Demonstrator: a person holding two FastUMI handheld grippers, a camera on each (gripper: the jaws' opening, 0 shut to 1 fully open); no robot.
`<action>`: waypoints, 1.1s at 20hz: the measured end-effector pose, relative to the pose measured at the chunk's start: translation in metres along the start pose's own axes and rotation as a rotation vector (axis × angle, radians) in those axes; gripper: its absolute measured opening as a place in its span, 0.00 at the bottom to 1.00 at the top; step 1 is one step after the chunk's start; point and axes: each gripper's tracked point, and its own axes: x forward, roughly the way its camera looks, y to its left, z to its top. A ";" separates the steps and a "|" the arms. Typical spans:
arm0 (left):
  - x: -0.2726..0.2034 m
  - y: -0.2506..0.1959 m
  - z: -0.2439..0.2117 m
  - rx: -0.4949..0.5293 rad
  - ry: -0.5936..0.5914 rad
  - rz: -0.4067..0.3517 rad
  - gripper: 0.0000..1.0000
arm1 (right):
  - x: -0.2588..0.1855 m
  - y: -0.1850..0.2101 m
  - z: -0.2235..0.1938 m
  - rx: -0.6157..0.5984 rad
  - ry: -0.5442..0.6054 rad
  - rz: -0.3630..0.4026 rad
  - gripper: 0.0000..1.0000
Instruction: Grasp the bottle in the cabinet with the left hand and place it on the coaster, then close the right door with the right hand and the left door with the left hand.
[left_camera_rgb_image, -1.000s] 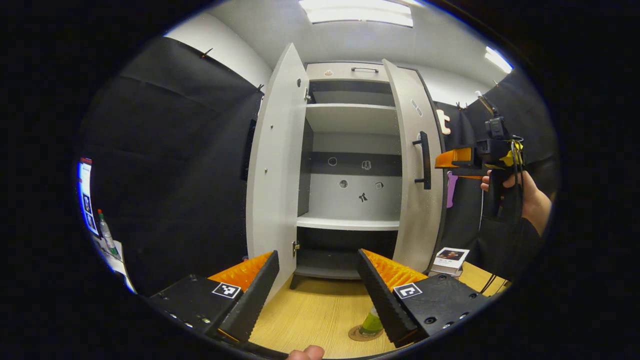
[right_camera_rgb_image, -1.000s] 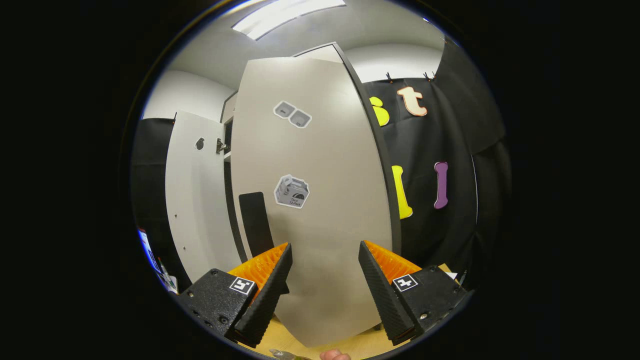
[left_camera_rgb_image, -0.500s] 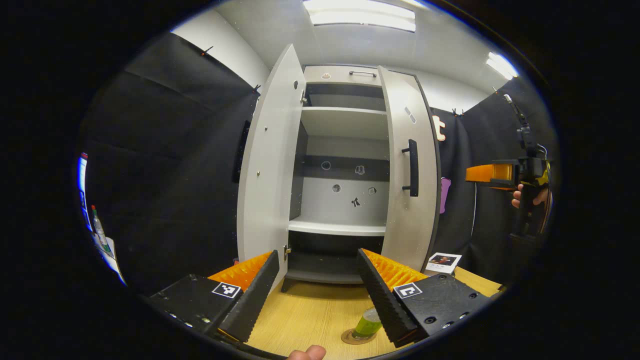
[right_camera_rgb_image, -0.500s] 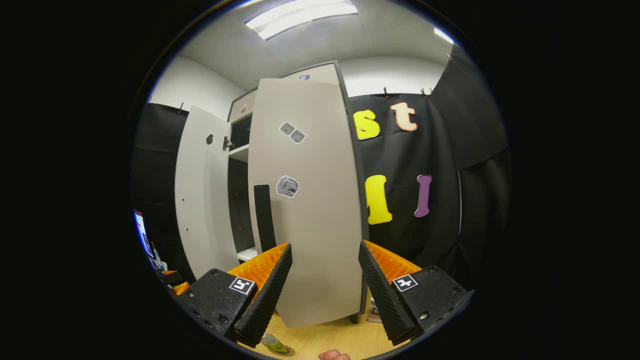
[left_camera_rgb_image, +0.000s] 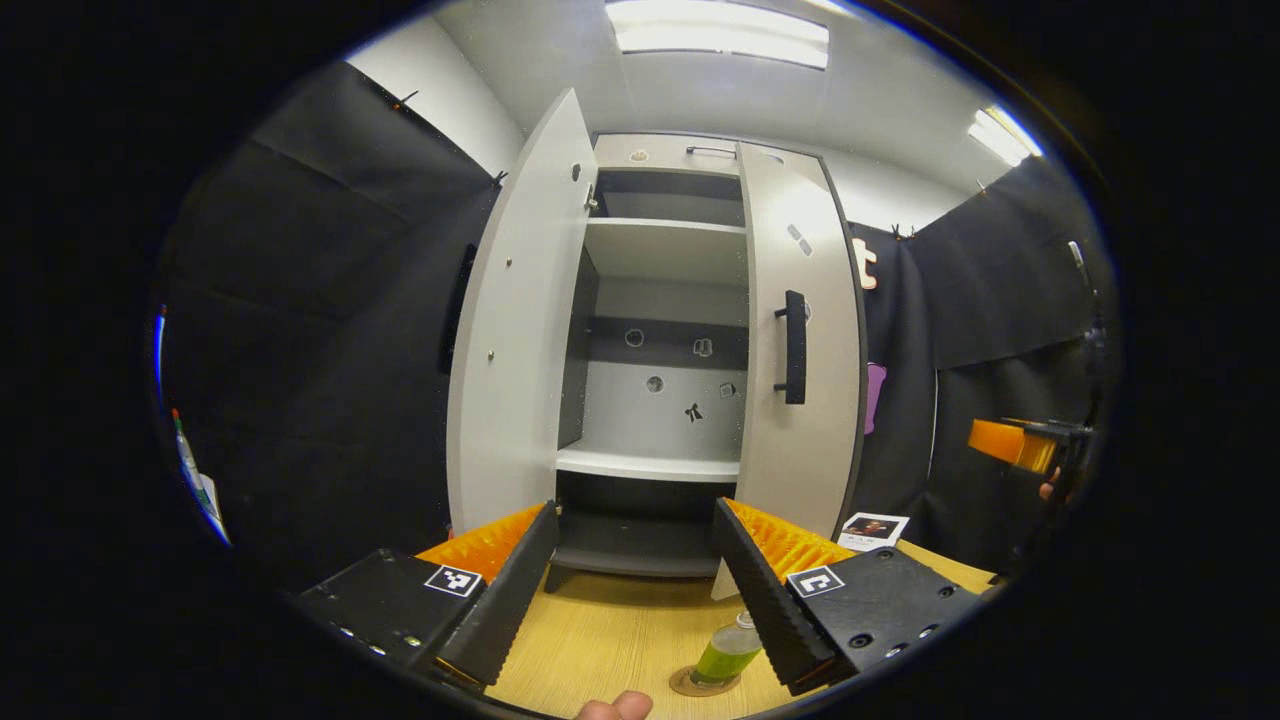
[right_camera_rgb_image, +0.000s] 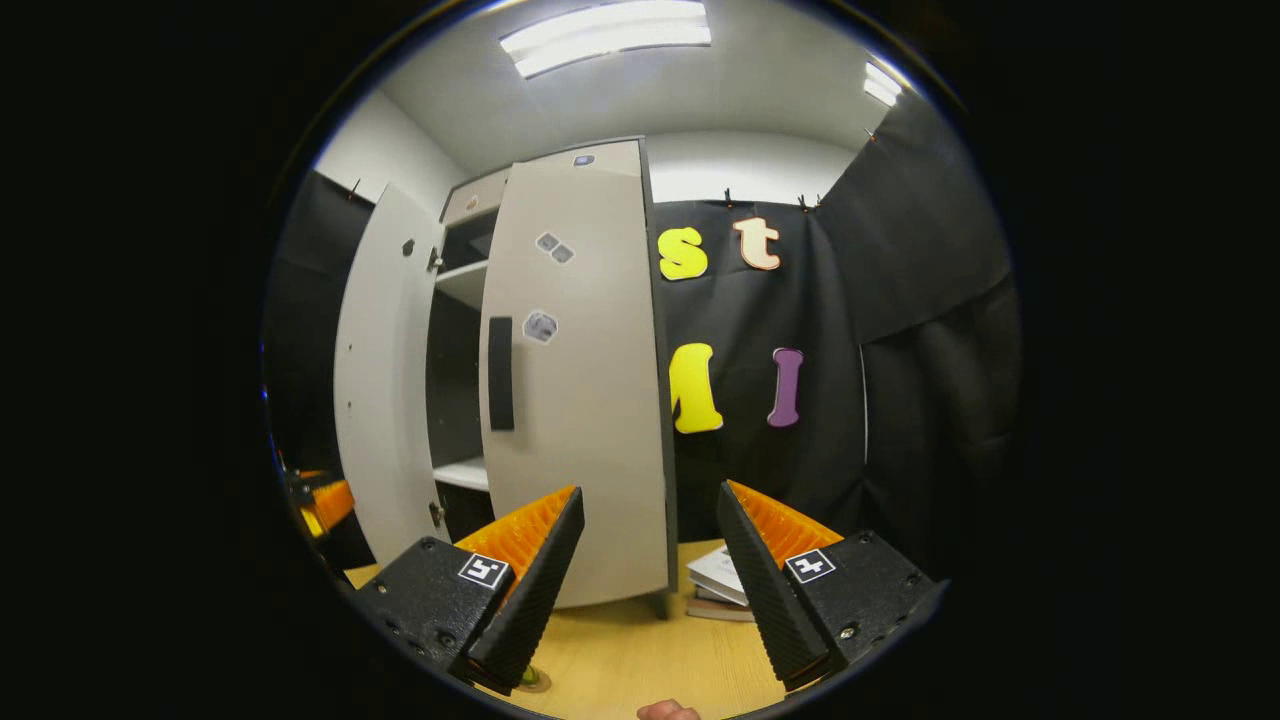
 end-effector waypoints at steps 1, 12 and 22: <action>-0.001 0.001 -0.002 -0.008 0.005 -0.002 0.95 | -0.003 0.004 -0.009 0.003 0.010 0.005 0.83; -0.003 0.044 0.016 -0.057 -0.013 0.090 0.95 | -0.025 0.032 -0.068 0.091 0.133 0.054 0.83; 0.036 0.217 0.096 -0.098 -0.137 0.404 0.95 | -0.038 0.012 -0.059 0.125 0.120 0.033 0.83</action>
